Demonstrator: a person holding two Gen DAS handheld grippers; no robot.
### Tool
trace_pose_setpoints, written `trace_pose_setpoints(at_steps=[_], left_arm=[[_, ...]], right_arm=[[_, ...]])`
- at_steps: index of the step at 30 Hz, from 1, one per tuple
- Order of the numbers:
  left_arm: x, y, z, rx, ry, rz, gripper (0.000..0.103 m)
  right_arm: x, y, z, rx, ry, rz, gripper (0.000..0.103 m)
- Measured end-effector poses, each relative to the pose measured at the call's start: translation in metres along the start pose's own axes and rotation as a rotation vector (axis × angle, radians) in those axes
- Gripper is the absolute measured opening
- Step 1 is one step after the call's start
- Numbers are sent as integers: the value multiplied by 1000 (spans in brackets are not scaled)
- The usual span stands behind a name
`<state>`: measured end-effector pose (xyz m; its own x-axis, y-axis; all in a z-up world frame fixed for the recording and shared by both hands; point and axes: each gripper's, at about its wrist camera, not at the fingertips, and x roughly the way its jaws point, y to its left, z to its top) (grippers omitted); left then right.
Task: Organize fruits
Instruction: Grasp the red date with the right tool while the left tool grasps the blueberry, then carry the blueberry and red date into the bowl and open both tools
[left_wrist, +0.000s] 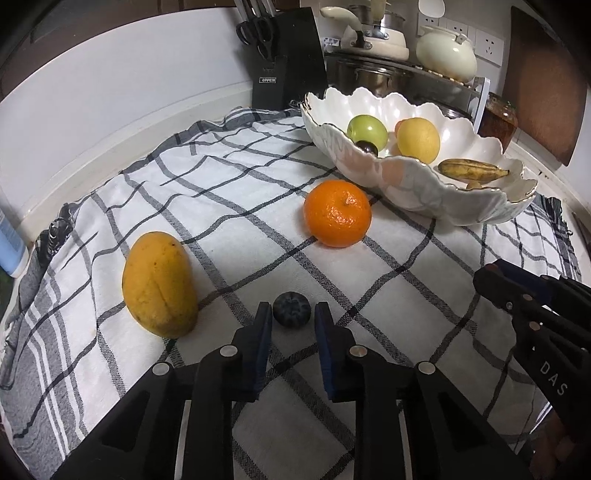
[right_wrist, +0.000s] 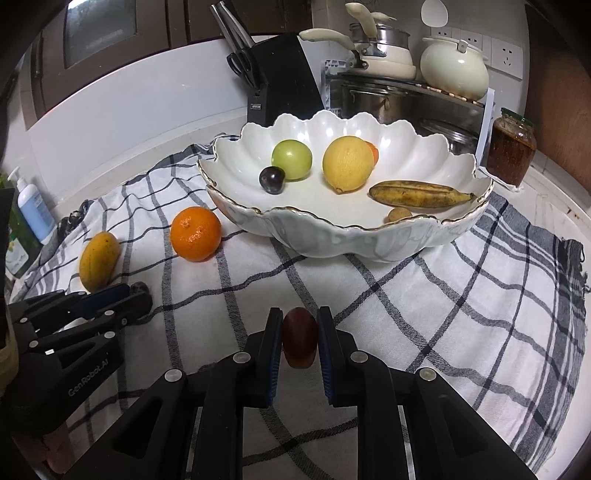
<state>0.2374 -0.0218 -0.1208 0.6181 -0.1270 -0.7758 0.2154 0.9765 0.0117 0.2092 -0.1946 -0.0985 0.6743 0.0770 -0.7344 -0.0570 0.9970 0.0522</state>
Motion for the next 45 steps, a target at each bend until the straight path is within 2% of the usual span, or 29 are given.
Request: trace_pose_setpoints(at_steps=[12,26,37,45], left_arm=[[-2,-5,1,27,-10,6,22],[-35,-17,19,57,-81,3,22],[-56,-41,65,95,-166,-36,22],[-51,-58,96,125,-202,-60,22]], right_arm=[[0,-4,0,10,-1,3,20],[-31,-14,15,23,-66,-7,20],[-54,-41,51,39,-143,-56,20],[-49,-58,70,60,-149,-60,20]])
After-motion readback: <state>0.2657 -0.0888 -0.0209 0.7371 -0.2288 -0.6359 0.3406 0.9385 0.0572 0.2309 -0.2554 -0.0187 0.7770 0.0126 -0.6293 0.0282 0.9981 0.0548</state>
